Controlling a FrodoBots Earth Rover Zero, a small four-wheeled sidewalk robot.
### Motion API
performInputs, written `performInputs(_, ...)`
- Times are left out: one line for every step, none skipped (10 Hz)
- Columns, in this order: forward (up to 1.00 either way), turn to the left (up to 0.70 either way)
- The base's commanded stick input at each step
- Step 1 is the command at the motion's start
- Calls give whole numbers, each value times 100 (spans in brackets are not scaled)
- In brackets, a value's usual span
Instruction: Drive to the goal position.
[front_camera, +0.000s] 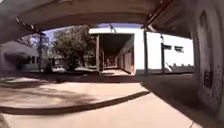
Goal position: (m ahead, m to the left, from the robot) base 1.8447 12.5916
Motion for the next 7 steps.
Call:
performInputs(70,35)
performInputs(70,35)
performInputs(70,28)
performInputs(70,12)
performInputs(70,0)
performInputs(70,0)
performInputs(70,0)
